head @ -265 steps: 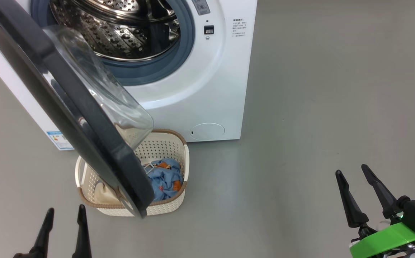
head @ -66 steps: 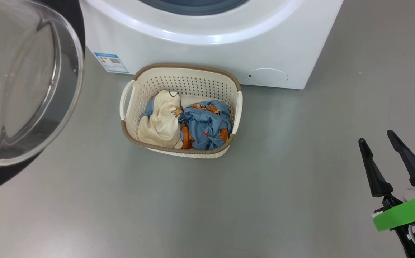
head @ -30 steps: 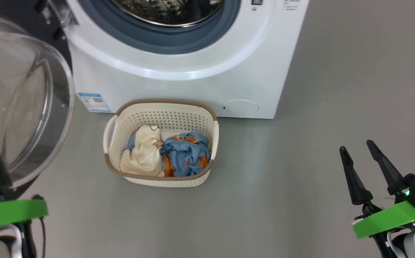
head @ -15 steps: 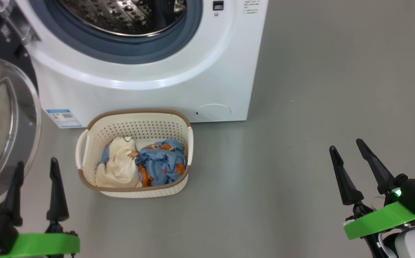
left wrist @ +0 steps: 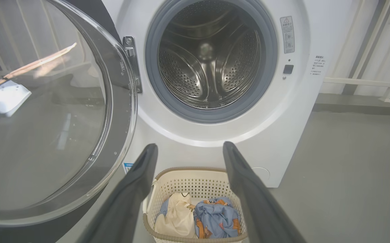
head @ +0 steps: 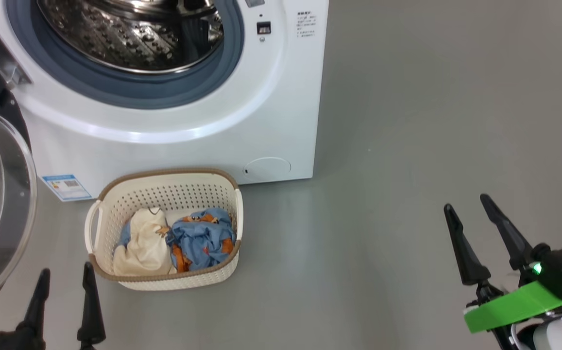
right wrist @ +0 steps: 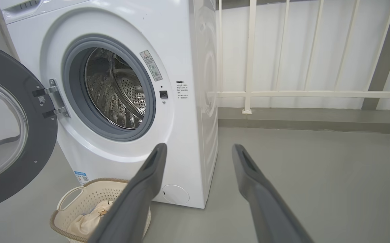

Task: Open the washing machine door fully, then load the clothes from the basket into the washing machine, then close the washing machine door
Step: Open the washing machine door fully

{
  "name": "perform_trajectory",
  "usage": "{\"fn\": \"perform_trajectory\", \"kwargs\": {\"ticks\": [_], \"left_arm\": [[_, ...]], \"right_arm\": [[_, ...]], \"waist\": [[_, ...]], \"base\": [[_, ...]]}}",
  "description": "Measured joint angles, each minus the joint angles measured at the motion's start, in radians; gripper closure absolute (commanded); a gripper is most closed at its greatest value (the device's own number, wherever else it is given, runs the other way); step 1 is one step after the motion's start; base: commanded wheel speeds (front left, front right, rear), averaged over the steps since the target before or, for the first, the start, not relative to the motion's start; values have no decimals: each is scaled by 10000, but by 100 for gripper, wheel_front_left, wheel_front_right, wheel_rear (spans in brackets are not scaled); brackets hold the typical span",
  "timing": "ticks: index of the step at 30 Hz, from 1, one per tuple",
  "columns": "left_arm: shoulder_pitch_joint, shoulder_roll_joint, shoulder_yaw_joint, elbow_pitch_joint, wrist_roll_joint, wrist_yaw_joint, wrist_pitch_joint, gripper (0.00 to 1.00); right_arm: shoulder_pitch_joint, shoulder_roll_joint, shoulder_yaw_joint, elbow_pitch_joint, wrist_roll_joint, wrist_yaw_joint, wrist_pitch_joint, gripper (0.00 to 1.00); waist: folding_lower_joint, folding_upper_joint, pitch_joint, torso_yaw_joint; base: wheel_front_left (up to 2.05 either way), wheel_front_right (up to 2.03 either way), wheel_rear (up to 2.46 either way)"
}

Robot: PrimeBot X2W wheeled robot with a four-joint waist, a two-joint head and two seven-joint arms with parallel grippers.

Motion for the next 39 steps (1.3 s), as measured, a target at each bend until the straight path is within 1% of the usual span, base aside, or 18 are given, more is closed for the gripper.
{"fn": "perform_trajectory", "kwargs": {"ticks": [7, 13, 16, 22, 28, 39], "left_arm": [[296, 6, -50, 130, -86, 173, 2, 0], [317, 10, 12, 257, -69, 155, 2, 0], [242, 12, 46, 374, 59, -19, 8, 0], [-103, 13, 134, 522, 186, -199, 8, 0], [-115, 12, 178, 719, 201, -284, 8, 0], [-35, 12, 188, 723, 198, -278, 8, 0]], "right_arm": [[427, 71, -25, 4, -169, 0, 0, 0], [485, 148, -25, 142, -174, 0, 0, 0], [481, 148, -27, 288, -182, 0, 0, 0], [463, 157, -10, 407, -182, 0, 0, 0], [458, 198, 8, 487, -180, 0, 0, 0], [456, 198, 13, 493, -180, 0, 0, 0]], "waist": [[0, 0, -371, -22], [-1, 0, -492, -4], [0, 0, -447, 24], [-1, 0, -418, 36], [-1, 0, -451, 20], [-1, 0, -406, 66]], "base": [[0, 0, 0], [0, 0, 0], [0, 0, 0], [0, 0, 0], [0, 0, 0], [0, 0, 0]]}}
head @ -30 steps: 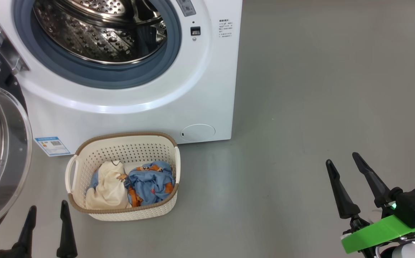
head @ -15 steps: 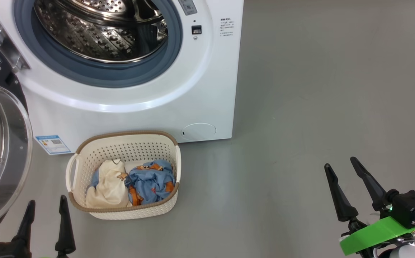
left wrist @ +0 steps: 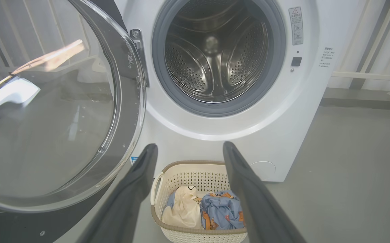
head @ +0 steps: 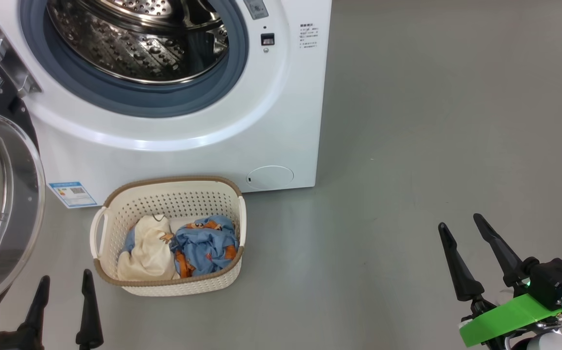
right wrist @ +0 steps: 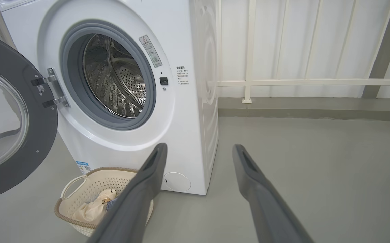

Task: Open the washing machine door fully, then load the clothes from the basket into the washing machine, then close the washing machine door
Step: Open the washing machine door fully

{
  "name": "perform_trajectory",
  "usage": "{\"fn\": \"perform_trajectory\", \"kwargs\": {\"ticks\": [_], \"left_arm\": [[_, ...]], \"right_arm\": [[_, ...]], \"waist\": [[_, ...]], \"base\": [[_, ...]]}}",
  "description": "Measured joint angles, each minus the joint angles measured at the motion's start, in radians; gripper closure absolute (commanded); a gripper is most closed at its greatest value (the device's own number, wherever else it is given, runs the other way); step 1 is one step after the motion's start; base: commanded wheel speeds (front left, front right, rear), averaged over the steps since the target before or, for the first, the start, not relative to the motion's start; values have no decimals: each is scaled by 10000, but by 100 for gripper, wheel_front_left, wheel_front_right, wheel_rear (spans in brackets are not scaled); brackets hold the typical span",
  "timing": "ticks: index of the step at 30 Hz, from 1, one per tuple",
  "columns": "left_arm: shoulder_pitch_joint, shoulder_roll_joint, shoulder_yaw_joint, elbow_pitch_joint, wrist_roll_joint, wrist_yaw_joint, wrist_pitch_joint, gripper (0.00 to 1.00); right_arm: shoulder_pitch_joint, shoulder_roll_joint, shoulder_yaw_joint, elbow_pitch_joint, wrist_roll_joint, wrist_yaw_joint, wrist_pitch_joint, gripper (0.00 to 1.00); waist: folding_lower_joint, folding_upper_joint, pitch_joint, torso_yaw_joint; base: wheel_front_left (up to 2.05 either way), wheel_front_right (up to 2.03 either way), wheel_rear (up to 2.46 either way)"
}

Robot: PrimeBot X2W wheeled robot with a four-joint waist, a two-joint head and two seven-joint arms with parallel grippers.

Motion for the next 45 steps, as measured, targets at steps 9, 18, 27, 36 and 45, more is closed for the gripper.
{"fn": "perform_trajectory", "kwargs": {"ticks": [9, 18, 27, 36, 45], "left_arm": [[0, 0, -88, 2, -19, 13, 0, 0], [0, 0, -125, -6, -123, 35, 0, 0], [0, 0, -127, -29, -282, 100, 0, 0], [-28, -2, 75, 263, -282, 23, 0, 0], [-48, -2, 190, 437, -280, -56, 0, 0]], "right_arm": [[-2, 2, -13, -13, 0, 0, 0, 0], [-4, 13, -31, -12, 0, 0, 0, 0], [-13, 13, -33, -13, 15, 0, 0, 0], [-93, 13, -52, -19, 13, 0, 0, 0], [-97, 12, -52, -13, 13, 0, 0, 0]], "waist": [[0, 0, 20, 13], [-1, 0, 0, -14], [0, 0, 32, -3], [0, 0, 103, 19], [0, 0, 82, 24]], "base": [[0, 0, 0], [0, 0, 0], [0, 0, 0], [0, 0, 0], [0, 0, 0]]}}
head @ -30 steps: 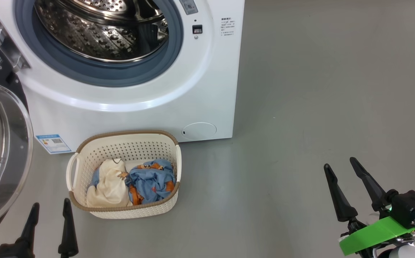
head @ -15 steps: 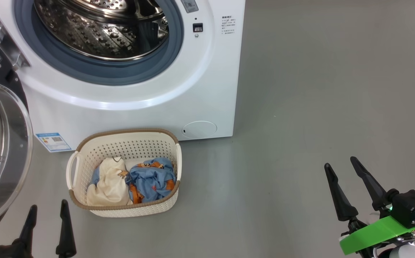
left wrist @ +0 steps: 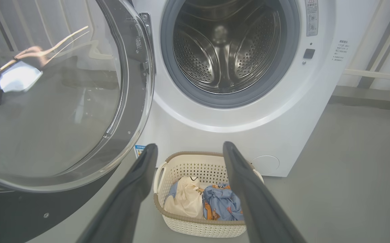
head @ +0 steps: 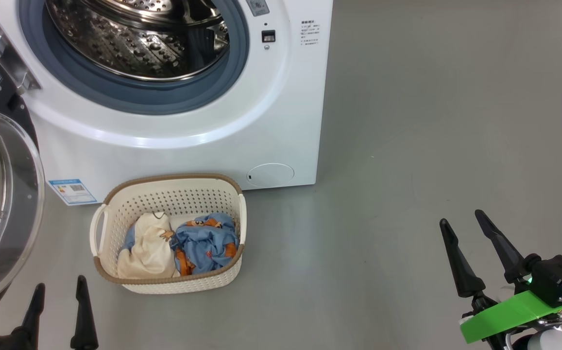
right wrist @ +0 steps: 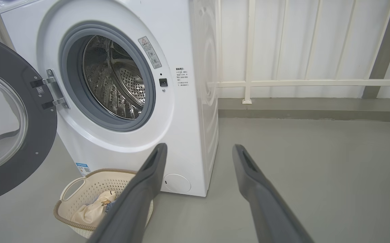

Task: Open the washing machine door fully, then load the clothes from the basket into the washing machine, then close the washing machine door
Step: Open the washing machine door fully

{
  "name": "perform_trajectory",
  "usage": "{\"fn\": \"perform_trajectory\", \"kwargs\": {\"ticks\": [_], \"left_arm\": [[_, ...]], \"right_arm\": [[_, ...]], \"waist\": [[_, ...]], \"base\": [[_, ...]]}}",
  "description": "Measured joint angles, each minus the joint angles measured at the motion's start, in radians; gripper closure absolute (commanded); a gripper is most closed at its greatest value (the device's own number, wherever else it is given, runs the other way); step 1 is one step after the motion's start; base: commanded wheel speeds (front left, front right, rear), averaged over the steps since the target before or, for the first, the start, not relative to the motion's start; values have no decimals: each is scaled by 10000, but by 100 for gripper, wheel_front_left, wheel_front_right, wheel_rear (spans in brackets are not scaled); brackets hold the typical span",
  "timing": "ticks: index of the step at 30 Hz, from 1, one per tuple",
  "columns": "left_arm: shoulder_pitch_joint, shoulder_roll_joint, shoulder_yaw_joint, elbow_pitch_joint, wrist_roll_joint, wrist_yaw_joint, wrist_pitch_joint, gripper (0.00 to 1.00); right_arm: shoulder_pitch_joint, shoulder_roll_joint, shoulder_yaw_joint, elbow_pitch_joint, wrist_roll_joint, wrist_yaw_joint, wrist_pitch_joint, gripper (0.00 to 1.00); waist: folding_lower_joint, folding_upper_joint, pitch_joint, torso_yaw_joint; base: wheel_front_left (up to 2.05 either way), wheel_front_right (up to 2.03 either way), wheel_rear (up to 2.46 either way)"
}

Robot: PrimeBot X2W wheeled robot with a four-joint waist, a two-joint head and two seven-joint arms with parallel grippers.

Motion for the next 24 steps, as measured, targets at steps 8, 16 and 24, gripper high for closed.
{"fn": "perform_trajectory", "kwargs": {"ticks": [8, 16, 24], "left_arm": [[-9, 0, 115, 6, 10, -56, 0, 0], [-9, 0, 207, 42, 12, -132, 0, 0], [-10, 0, 290, 42, 15, -178, 0, 0]], "right_arm": [[-3, 2, -6, 4, 0, 0, 0, 0], [-2, 2, -8, 6, 0, 0, 0, 0], [-1, 12, -88, -10, 0, 0, 0, 0]], "waist": [[0, 0, 14, -14], [0, 0, -62, -64], [0, 0, -42, -55]], "base": [[0, 0, 0], [0, 0, 0], [0, 0, 0]]}}
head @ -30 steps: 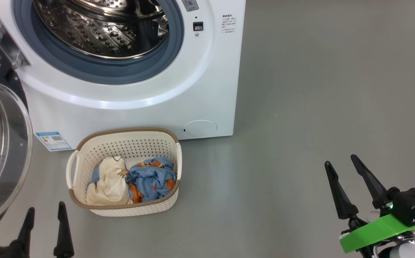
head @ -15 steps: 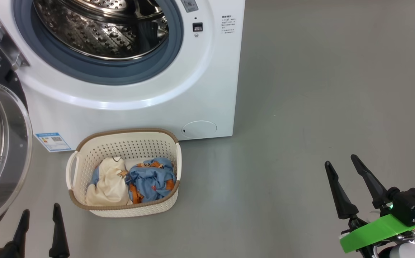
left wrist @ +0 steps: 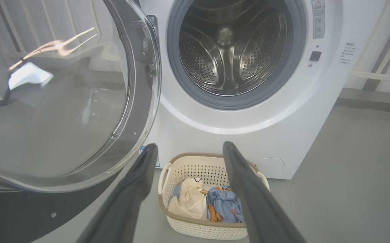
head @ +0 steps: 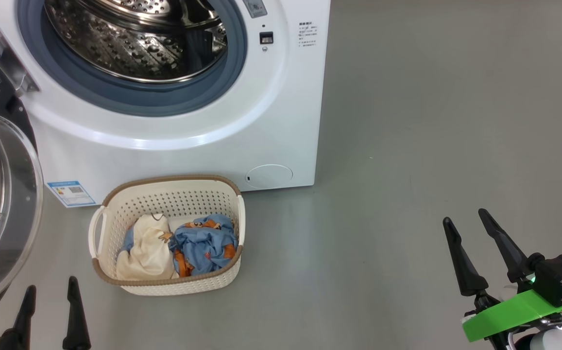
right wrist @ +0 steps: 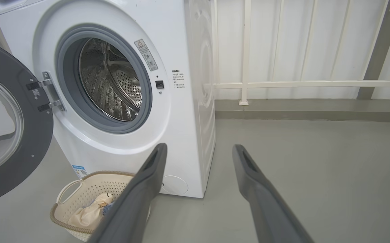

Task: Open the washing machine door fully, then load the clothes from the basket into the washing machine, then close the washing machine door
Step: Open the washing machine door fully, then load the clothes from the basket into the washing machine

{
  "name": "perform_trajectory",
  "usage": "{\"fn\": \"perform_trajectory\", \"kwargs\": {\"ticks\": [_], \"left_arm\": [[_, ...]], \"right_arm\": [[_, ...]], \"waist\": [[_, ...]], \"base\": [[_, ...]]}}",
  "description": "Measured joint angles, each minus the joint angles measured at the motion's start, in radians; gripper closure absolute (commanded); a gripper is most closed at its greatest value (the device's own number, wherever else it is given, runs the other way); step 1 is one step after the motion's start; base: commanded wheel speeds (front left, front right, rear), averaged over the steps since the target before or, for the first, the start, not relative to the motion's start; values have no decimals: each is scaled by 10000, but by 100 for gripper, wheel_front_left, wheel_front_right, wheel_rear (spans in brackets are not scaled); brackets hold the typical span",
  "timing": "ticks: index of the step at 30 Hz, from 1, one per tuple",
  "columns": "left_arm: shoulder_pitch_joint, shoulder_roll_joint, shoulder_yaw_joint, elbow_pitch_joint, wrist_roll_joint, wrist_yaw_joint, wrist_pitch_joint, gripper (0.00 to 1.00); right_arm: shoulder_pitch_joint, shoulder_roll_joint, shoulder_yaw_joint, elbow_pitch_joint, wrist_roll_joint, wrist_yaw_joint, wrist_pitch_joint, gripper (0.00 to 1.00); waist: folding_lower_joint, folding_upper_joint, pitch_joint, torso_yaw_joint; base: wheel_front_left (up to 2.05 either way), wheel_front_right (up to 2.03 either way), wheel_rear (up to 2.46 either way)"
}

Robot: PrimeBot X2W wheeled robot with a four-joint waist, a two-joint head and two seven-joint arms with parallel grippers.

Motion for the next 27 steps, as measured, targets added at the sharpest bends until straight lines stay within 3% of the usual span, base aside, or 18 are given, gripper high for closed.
{"fn": "perform_trajectory", "kwargs": {"ticks": [14, 27], "left_arm": [[-83, -4, 38, 92, 13, 54, 0, 0], [-217, -4, 140, 148, 15, 56, 0, 0]], "right_arm": [[1, 19, -142, -38, 0, 0, 0, 0], [1, 21, -138, -35, 0, 0, 0, 0]], "waist": [[0, 0, 59, 59], [0, 0, 179, 51]], "base": [[6, -12, 6], [130, -162, 33]]}}
